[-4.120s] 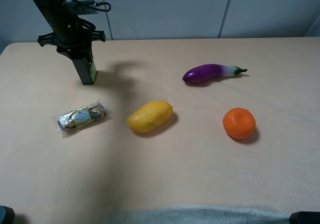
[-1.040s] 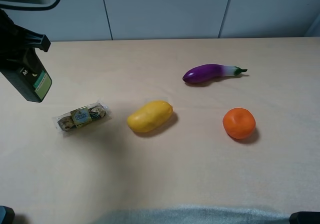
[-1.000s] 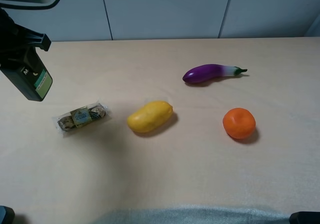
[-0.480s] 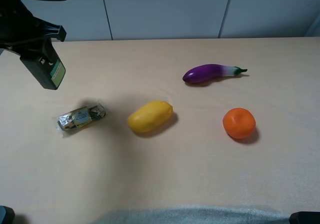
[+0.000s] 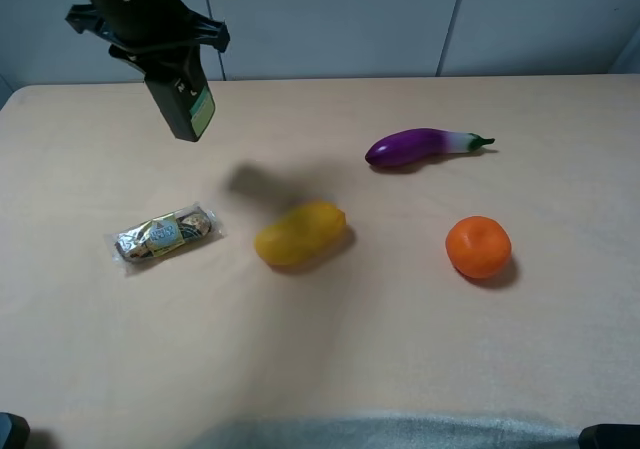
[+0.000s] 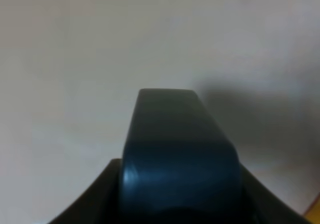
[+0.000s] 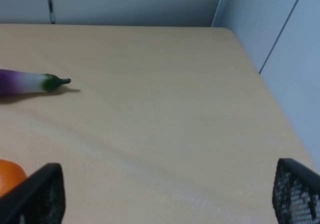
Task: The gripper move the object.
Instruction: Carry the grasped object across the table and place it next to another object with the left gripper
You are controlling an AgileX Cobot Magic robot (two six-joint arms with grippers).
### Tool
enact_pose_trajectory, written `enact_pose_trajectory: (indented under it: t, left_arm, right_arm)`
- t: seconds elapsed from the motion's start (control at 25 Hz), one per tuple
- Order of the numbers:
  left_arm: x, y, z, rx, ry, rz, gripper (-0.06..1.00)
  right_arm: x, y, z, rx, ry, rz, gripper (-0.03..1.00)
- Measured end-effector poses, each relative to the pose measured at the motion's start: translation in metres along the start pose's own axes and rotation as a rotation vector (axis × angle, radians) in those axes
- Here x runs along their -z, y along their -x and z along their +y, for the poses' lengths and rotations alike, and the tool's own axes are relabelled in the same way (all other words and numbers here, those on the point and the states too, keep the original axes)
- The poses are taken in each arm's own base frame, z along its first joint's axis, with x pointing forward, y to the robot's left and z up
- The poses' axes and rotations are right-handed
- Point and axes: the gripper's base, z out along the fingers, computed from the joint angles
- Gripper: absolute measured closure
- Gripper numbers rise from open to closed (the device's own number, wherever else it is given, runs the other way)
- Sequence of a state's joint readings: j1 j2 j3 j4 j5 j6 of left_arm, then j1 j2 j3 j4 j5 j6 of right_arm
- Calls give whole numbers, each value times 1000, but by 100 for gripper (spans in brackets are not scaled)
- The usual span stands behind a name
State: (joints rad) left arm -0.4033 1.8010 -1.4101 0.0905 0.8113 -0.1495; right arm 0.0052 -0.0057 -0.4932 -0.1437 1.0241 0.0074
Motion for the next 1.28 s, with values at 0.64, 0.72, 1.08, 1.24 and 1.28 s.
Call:
enact_pose_trajectory:
  t: [0.64, 0.72, 1.08, 1.24, 1.28]
  left_arm:
    - [-54, 52, -103, -174, -86, -7, 47]
    - [-59, 55, -113, -188, -94, -9, 47]
    - [-73, 59, -145, -234, -119, -15, 47]
    - [-72, 58, -149, -242, -124, -19, 47]
    - [-72, 58, -150, -243, -125, -20, 47]
  right_arm:
    - [0, 0, 0, 0, 0, 0, 34]
    - [0, 0, 0, 0, 0, 0, 34]
    - [0, 0, 0, 0, 0, 0, 34]
    - [0, 0, 0, 0, 0, 0, 34]
    - [0, 0, 0, 0, 0, 0, 34]
